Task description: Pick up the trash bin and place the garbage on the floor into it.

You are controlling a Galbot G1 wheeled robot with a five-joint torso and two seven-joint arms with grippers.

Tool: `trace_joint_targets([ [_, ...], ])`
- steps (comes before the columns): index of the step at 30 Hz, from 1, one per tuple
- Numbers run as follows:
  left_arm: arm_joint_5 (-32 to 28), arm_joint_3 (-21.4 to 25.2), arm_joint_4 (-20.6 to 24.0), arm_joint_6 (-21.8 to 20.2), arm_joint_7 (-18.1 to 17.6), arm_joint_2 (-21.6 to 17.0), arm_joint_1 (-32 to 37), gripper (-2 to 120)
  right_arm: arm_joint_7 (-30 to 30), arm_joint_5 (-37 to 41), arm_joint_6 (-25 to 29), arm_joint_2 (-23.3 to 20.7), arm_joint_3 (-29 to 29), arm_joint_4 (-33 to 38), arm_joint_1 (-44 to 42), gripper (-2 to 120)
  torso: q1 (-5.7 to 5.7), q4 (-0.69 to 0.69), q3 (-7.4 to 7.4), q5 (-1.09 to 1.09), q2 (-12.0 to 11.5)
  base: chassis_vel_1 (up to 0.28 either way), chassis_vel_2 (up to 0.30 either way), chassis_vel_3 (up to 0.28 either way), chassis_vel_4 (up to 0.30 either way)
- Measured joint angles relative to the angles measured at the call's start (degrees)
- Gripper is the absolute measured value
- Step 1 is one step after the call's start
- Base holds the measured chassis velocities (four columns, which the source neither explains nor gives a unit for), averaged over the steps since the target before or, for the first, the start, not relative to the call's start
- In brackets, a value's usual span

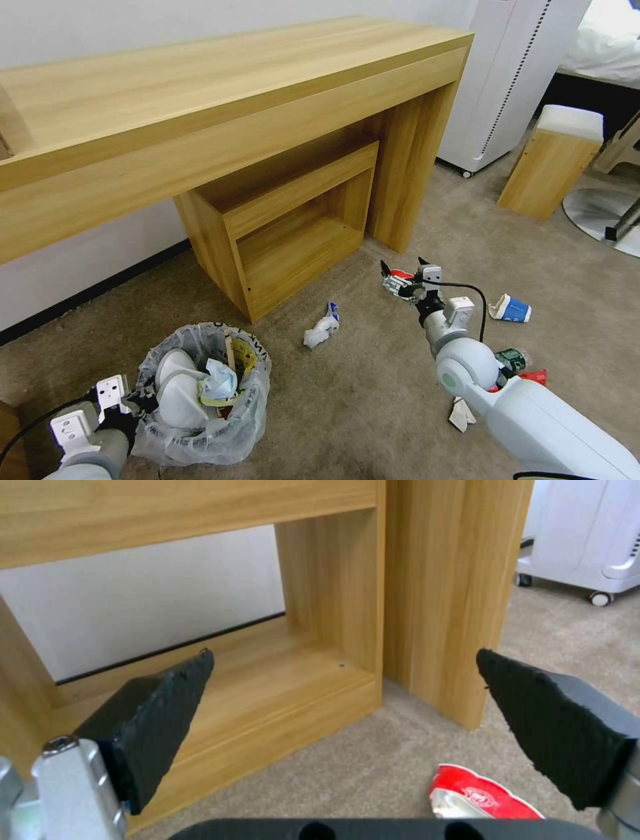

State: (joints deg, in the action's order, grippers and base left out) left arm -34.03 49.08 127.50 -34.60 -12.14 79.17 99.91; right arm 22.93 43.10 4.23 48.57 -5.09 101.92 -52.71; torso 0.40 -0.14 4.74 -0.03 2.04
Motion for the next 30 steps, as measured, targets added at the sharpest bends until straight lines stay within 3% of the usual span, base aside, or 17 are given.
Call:
trace_joint_targets([
  [30, -0.09, -0.24, 0.74, -0.32, -0.02, 0.18, 0.73, 1, -0.06, -0.67, 0.43, 0.2, -0.5, 0.09, -0.62, 100, 0.0, -0.01, 0.0, 0.0, 0.0, -0.027, 0.028, 0.024, -0.027],
])
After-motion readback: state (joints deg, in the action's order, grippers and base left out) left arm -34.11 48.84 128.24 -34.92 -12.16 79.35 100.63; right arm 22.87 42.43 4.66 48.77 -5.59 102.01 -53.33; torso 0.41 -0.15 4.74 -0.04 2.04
